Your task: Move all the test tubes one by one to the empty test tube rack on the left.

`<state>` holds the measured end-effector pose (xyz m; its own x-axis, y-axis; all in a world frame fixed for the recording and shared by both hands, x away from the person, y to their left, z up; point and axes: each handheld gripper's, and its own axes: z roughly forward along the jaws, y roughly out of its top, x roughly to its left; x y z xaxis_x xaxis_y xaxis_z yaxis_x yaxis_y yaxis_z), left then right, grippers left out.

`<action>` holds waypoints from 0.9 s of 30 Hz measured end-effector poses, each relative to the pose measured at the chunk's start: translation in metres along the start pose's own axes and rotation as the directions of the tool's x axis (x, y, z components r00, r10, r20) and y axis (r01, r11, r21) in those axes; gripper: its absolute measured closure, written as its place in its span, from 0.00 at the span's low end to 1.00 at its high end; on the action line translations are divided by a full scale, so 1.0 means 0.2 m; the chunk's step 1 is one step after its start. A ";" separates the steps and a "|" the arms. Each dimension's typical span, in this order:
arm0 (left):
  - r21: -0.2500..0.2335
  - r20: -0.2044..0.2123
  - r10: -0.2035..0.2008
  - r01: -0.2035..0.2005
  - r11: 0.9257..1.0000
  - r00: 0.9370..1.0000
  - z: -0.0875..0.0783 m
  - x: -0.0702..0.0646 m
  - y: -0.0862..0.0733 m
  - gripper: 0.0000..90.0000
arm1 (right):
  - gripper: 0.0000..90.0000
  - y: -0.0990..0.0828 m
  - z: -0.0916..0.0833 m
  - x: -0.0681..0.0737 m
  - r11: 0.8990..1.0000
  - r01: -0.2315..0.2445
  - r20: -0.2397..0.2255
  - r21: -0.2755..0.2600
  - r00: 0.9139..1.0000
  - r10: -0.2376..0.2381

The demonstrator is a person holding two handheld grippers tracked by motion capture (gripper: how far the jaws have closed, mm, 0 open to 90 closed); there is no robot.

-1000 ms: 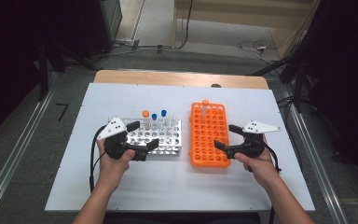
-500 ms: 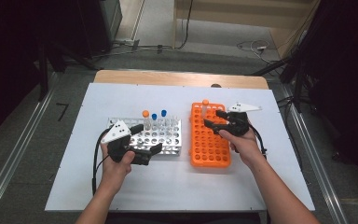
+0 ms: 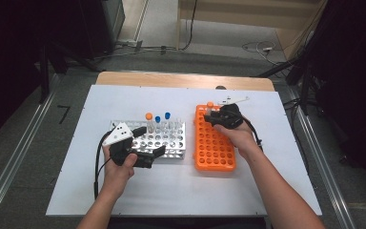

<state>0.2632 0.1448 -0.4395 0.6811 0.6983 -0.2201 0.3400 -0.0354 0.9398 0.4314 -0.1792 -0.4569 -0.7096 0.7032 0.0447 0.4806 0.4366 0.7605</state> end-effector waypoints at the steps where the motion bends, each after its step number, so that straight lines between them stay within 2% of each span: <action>1: 0.000 0.001 0.001 -0.001 1.000 1.000 0.00 0.00 0.00 0.00 | 0.79 0.00 0.01 0.01 1.000 0.015 0.006 0.009 1.000 -0.015; 2: -0.004 0.004 -0.001 0.001 1.000 1.000 0.00 0.00 0.00 0.00 | 0.80 0.00 0.01 0.02 0.999 0.035 0.024 0.015 0.999 -0.036; 4: -0.001 0.006 0.005 -0.005 1.000 1.000 0.00 -0.01 0.00 0.00 | 0.80 0.00 0.00 0.02 0.999 0.049 0.027 0.007 0.998 -0.050; 8: -0.004 0.010 0.009 -0.009 1.000 1.000 0.01 -0.01 0.01 0.00 | 0.81 -0.01 -0.04 0.01 0.998 0.027 0.016 -0.060 1.000 -0.026; 12: -0.008 0.017 0.015 -0.014 1.000 1.000 0.02 -0.02 0.02 0.00 | 0.81 -0.02 -0.10 0.02 0.992 0.023 0.026 -0.127 0.999 -0.020; 15: -0.009 0.024 0.016 -0.015 1.000 1.000 0.03 -0.03 0.02 0.00 | 0.81 -0.02 -0.17 0.04 0.986 0.012 -0.001 -0.167 1.000 -0.013; 18: -0.008 0.032 0.023 -0.022 1.000 0.999 0.04 -0.05 0.03 0.00 | 0.81 -0.04 -0.23 0.07 0.980 0.031 -0.023 -0.198 0.999 -0.037; 27: -0.017 0.081 0.040 -0.039 0.999 0.996 0.07 -0.11 0.06 0.01 | 0.81 -0.14 -0.38 0.23 0.969 0.061 -0.115 -0.241 0.989 -0.091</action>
<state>0.2615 0.1184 -0.4274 0.7443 0.6363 -0.2028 0.3022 -0.0500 0.9519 0.3472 -0.2014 -0.4272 -0.8048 0.5915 0.0493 0.2977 0.3303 0.8957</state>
